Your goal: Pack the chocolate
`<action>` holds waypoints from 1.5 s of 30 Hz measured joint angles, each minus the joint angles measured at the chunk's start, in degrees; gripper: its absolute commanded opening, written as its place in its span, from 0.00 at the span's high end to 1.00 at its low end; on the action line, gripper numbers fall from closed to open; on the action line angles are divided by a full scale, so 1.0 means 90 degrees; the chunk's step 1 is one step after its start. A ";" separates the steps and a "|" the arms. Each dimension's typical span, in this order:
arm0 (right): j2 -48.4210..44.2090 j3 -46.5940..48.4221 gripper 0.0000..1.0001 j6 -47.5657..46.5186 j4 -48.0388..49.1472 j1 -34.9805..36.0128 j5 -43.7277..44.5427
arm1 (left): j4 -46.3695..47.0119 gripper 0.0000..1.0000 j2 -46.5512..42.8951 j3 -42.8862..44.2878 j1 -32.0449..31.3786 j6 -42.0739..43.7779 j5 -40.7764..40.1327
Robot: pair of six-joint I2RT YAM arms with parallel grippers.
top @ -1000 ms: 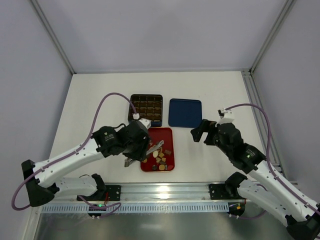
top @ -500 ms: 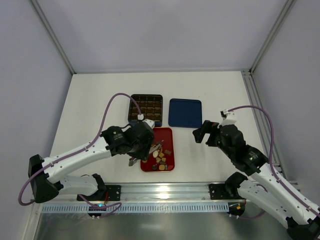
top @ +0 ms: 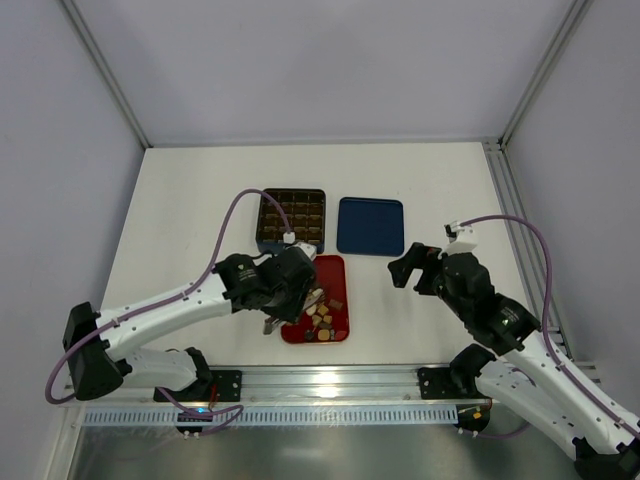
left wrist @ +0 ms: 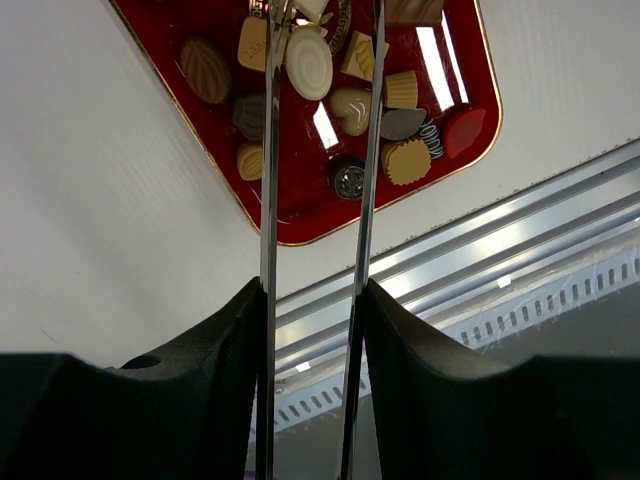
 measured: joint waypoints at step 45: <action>-0.0053 -0.0168 0.00 0.0022 -0.0022 0.0000 0.0117 | -0.0104 0.77 0.0359 0.0852 -0.0124 0.0075 -0.0318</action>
